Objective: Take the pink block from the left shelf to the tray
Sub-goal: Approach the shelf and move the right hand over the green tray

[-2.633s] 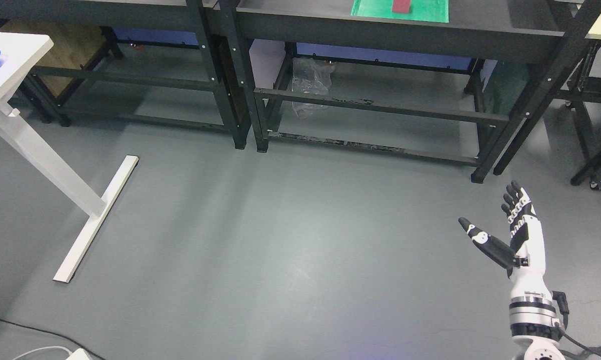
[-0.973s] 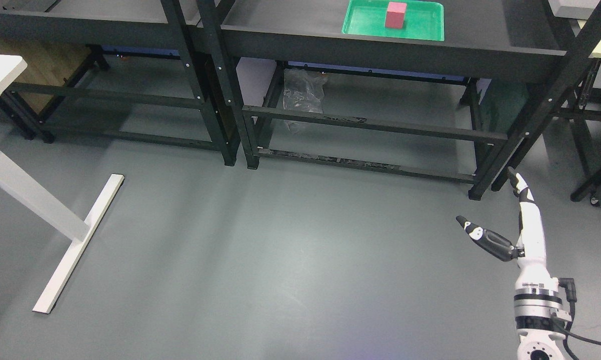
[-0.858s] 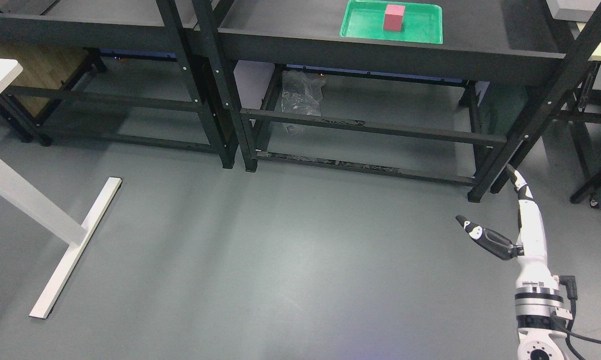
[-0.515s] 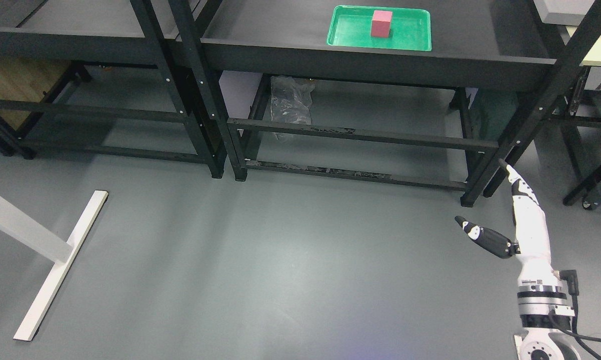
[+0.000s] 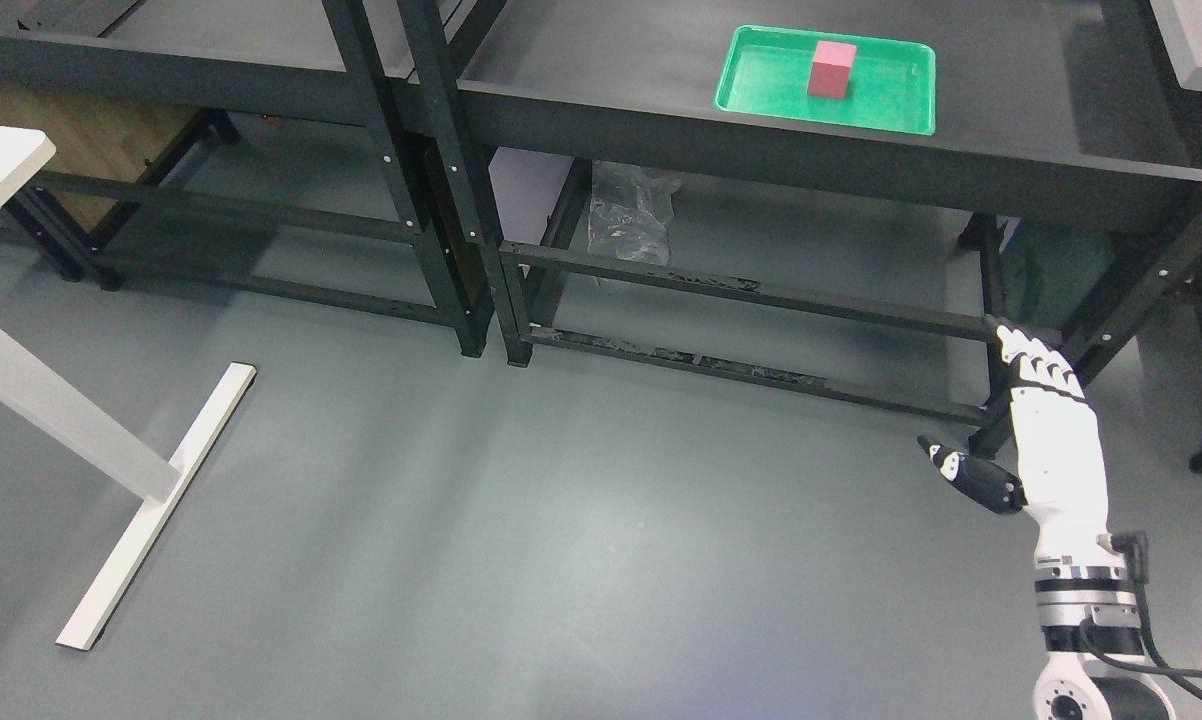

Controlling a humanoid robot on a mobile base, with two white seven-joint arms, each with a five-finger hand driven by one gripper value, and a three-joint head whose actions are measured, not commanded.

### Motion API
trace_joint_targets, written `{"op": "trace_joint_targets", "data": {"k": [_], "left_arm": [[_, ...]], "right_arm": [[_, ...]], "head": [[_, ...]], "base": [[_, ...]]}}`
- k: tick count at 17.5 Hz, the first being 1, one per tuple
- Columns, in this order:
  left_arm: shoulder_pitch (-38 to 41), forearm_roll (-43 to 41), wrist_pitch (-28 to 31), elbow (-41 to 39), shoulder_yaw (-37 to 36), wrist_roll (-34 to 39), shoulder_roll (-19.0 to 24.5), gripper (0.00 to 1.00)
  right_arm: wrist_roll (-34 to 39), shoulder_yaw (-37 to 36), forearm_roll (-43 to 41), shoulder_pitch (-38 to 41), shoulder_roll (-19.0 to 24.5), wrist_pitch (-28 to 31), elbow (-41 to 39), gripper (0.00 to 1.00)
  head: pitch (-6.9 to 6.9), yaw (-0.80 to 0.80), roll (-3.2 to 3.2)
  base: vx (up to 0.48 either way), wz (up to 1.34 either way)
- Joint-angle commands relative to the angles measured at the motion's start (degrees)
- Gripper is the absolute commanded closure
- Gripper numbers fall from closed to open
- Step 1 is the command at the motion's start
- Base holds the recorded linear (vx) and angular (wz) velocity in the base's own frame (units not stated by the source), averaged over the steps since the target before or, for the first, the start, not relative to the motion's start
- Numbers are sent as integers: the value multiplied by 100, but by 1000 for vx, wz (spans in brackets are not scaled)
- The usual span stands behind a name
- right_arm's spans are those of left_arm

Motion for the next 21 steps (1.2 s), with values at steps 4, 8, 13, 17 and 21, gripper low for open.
{"op": "trace_joint_targets", "data": {"k": [4, 8, 13, 17, 21], "left_arm": [[1, 44, 0, -100, 0, -1, 100, 0], [1, 44, 0, -100, 0, -1, 100, 0], [1, 44, 0, -100, 0, -1, 100, 0], [1, 44, 0, -100, 0, -1, 100, 0], [1, 44, 0, -100, 0, -1, 100, 0]], "right_arm": [[-18, 123, 571, -11, 10, 65, -15, 0], [-18, 123, 571, 15, 1, 65, -15, 0], [-18, 114, 571, 24, 1, 65, -15, 0], [-18, 106, 571, 15, 18, 73, -15, 0], [-27, 70, 545, 24, 10, 73, -15, 0]], "head": [[0, 0, 0], [0, 0, 0], [0, 0, 0], [0, 0, 0], [0, 0, 0]], "base": [[126, 135], [173, -11], [203, -62], [240, -18], [258, 0]]}}
